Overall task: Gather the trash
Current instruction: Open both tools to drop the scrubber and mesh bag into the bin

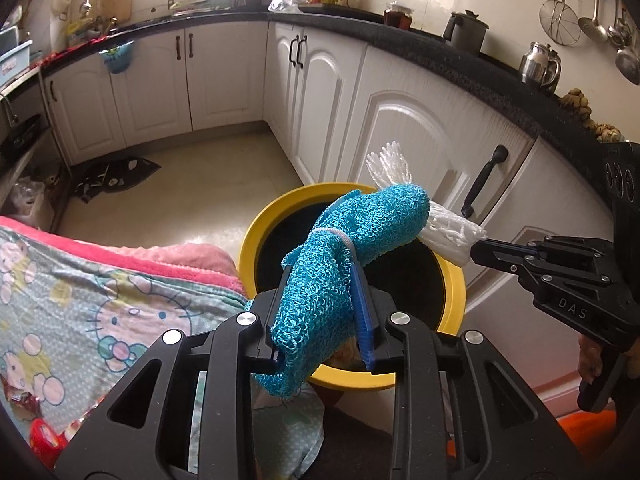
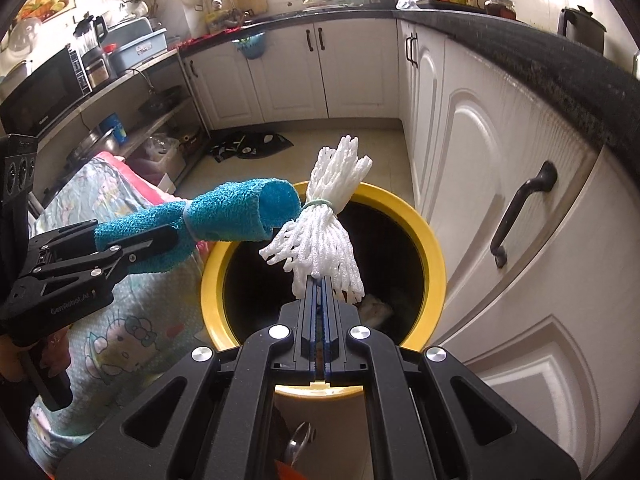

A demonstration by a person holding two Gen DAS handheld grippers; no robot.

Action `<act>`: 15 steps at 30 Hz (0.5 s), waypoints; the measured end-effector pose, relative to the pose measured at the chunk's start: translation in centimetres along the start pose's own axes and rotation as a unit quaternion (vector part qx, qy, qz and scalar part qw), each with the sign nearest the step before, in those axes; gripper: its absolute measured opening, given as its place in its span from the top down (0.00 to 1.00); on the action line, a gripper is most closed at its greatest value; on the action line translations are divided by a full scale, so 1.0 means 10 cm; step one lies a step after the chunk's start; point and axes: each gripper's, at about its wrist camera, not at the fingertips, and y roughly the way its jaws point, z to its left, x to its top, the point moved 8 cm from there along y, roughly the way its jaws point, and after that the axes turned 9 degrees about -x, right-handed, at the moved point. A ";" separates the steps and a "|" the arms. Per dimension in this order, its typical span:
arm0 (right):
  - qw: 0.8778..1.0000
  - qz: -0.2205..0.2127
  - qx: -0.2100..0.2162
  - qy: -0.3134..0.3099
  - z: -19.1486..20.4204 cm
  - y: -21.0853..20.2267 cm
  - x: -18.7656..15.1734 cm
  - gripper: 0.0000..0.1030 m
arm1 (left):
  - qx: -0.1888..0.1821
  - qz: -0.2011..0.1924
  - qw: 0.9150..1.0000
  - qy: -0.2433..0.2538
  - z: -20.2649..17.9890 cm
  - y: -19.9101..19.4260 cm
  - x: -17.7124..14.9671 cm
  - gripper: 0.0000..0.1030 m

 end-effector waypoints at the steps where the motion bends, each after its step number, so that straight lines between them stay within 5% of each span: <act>1: 1.000 0.002 -0.001 0.001 -0.01 0.01 -0.01 0.98 | 0.000 0.001 1.000 0.000 0.00 0.01 -0.02 0.79; 7: 1.000 0.015 -0.001 0.006 -0.03 0.09 -0.06 0.97 | -0.002 0.009 1.000 -0.006 0.01 0.08 -0.07 0.77; 11: 1.000 0.019 -0.006 0.011 -0.05 0.13 -0.06 0.95 | 0.002 0.016 1.000 0.002 -0.01 0.13 -0.08 0.62; 15: 0.999 0.021 -0.018 0.021 -0.10 0.15 -0.07 0.56 | 0.016 0.024 1.000 -0.002 0.03 0.15 -0.11 0.41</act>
